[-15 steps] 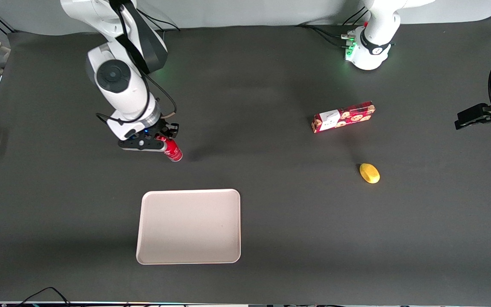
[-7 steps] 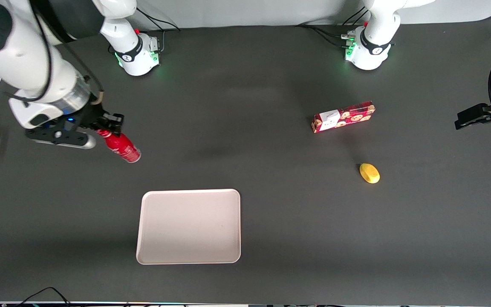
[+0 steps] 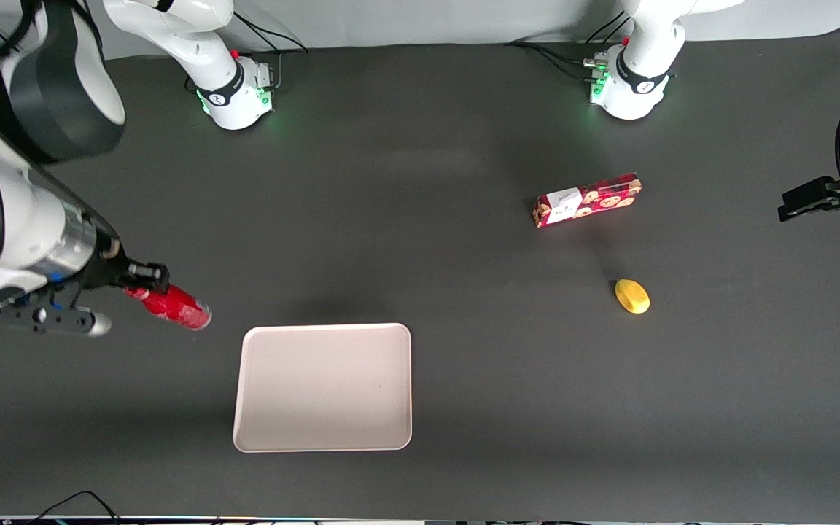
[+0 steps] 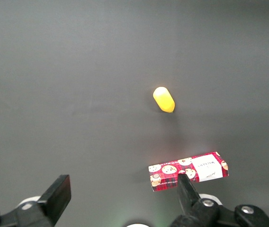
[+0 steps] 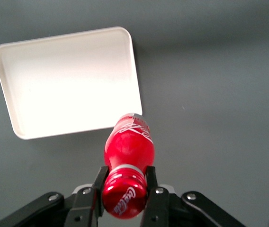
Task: Place coke bottle on tray
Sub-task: 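Lift the bottle with the right gripper and carry it toward the white tray, then lower the bottle onto the tray and open the right gripper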
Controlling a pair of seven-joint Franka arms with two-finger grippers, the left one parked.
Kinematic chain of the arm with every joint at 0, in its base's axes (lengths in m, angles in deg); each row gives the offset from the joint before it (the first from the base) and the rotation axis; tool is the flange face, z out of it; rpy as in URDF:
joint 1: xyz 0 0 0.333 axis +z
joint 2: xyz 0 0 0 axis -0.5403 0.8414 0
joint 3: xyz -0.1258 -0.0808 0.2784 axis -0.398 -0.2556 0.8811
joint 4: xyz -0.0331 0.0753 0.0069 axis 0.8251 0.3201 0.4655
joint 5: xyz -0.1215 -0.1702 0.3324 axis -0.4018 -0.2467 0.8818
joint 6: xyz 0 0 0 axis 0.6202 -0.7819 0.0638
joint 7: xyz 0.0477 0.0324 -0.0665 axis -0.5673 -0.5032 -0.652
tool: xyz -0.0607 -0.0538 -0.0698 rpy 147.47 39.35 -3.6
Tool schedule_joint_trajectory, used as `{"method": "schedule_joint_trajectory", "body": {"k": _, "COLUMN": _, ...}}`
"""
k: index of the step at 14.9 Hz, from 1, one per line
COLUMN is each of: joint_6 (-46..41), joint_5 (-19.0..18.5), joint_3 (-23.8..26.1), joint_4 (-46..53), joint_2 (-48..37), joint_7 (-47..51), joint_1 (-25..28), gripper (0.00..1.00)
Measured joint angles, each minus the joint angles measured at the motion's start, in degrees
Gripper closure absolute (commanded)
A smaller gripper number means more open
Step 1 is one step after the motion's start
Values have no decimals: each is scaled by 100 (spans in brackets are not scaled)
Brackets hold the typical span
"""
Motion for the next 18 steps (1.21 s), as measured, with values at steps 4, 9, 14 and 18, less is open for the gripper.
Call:
{"method": "schedule_joint_trajectory", "body": {"k": 4, "joint_6": 693, "joint_5": -15, "joint_3": -1, "joint_4": 318, "joint_2": 810, "joint_7": 0, "joint_1": 30, "gripper": 100}}
{"method": "schedule_joint_trajectory", "body": {"k": 9, "joint_6": 1329, "joint_5": -223, "joint_3": -17, "joint_4": 355, "joint_2": 1617, "joint_7": -1, "joint_1": 28, "gripper": 100}}
{"method": "schedule_joint_trajectory", "body": {"k": 14, "joint_6": 1730, "joint_5": -327, "joint_3": -20, "joint_4": 361, "joint_2": 2118, "joint_7": -1, "joint_1": 43, "gripper": 100}}
{"method": "schedule_joint_trajectory", "body": {"k": 18, "joint_6": 1792, "joint_5": -482, "joint_3": -11, "joint_4": 366, "joint_2": 2285, "joint_7": -1, "joint_1": 66, "gripper": 100}}
